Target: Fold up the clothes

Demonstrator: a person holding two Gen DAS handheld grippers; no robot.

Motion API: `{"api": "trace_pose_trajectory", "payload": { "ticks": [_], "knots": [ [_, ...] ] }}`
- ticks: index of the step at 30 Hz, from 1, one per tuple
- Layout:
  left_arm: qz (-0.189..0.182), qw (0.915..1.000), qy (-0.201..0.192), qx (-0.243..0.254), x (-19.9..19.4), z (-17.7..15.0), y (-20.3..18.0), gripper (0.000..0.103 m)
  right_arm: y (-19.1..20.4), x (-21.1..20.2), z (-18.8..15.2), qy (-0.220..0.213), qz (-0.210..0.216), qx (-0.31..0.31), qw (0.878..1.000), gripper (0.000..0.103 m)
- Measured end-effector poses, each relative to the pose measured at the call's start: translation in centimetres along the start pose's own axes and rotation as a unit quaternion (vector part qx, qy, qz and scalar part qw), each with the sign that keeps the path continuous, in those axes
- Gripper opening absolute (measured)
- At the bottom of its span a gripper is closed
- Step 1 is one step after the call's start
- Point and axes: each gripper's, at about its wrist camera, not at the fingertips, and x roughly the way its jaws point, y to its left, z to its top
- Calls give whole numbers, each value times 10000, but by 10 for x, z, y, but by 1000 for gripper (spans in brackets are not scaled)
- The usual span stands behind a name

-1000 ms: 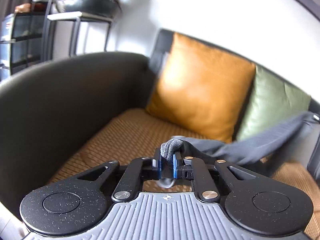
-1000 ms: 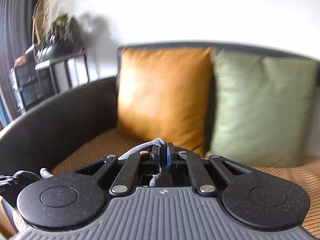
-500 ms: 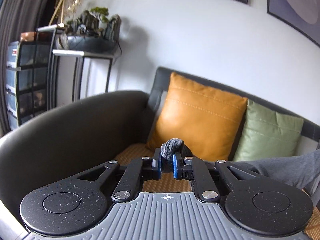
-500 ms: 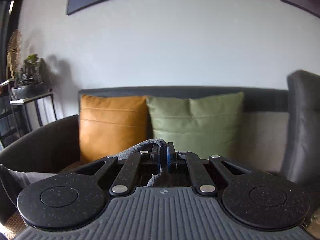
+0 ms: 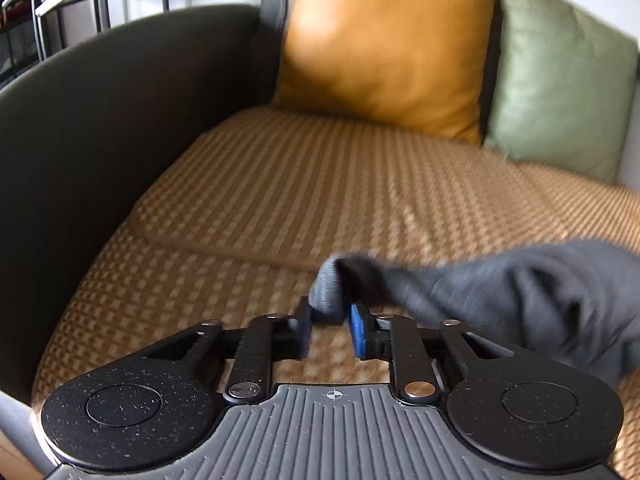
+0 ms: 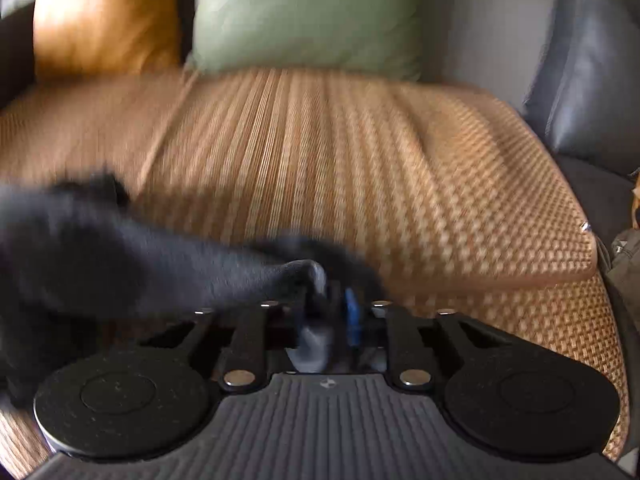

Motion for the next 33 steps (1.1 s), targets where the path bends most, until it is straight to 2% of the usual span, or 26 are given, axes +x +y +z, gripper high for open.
{"api": "trace_pose_trajectory", "payload": {
  "ticks": [3,6,7,9,10,12,16,18,24,26,27,28,29,31,32,33],
  "knots": [
    [-102,9995,-35,-304,-14,-3,25,55,12,-27,1,-430,-455,-684,9957,49],
    [-493,9961,-121,-724,-32,-6,46,59,21,-78,10,-1289,-588,-996,9849,65],
    [-671,9941,-134,-845,-37,-6,49,63,27,-96,11,-1579,-491,-1030,9809,65],
    [-976,9902,-129,-994,-41,-6,46,70,50,-126,10,-2018,-16,-1207,9720,67],
    [-1061,9889,-140,-1028,-42,-5,42,78,63,-140,9,-2223,249,-1307,9658,69],
    [-1098,9884,-126,-1046,-38,-5,31,83,97,-160,-2,-2497,771,-1690,9503,70],
    [-1180,9872,14,-1072,-24,-6,9,83,169,-155,-32,-2408,1313,-2650,9244,67],
    [-1184,9871,22,-1077,-18,-3,2,83,197,-143,-43,-2241,1400,-2970,9176,62],
    [-1048,9895,27,-997,4,12,-13,84,225,-110,-47,-1984,1465,-3005,9213,60],
    [-1072,9889,89,-1029,14,15,-16,81,232,-109,-55,-2012,1341,-3052,9211,61],
    [-1125,9882,127,-1037,18,17,-17,75,235,-108,-57,-2043,1203,-3159,9187,61],
    [-1190,9879,163,-977,21,18,-18,48,237,-106,-59,-2074,1048,-3291,9153,61],
    [-1255,9876,199,-918,24,18,-19,35,239,-104,-61,-2103,892,-3421,9115,60],
    [-1240,9890,194,-782,23,19,-20,7,242,-101,-64,-2130,654,-3619,9052,34],
    [-1195,9901,155,-725,20,18,-20,3,241,-101,-62,-2104,634,-3639,9051,27],
    [-1164,9906,74,-714,13,17,-16,1,237,-104,-57,-2071,677,-3569,9084,11]
  ]
}}
